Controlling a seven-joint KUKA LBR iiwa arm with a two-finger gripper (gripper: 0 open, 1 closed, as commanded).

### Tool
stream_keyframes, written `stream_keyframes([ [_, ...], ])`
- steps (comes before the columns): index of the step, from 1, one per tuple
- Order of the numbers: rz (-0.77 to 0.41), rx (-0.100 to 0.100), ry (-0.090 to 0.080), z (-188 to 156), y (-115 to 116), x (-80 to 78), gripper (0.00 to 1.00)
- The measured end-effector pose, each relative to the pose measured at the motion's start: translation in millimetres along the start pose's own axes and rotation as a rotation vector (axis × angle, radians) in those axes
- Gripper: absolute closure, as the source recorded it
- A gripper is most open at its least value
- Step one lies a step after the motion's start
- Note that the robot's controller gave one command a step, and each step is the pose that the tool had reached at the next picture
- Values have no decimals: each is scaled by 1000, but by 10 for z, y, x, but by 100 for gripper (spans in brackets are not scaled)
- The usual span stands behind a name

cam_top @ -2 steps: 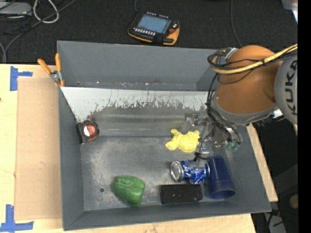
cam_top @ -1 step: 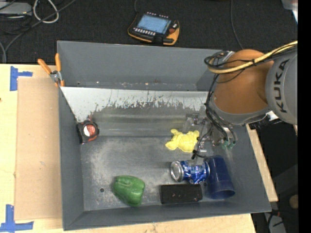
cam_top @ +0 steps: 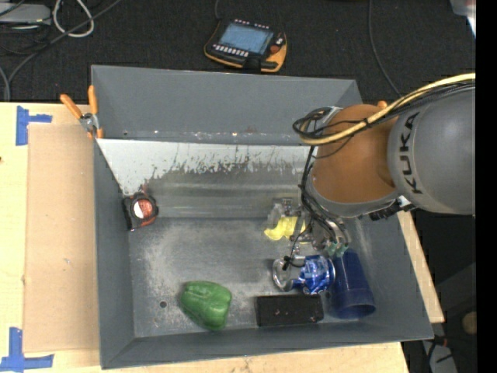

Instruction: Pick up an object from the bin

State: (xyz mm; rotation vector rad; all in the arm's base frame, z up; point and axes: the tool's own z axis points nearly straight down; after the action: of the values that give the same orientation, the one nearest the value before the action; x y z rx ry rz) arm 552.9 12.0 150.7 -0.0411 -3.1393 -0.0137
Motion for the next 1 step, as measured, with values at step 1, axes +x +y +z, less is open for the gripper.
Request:
stream_keyframes([
  [1,80,2,-4,12,-213,-64,0],
])
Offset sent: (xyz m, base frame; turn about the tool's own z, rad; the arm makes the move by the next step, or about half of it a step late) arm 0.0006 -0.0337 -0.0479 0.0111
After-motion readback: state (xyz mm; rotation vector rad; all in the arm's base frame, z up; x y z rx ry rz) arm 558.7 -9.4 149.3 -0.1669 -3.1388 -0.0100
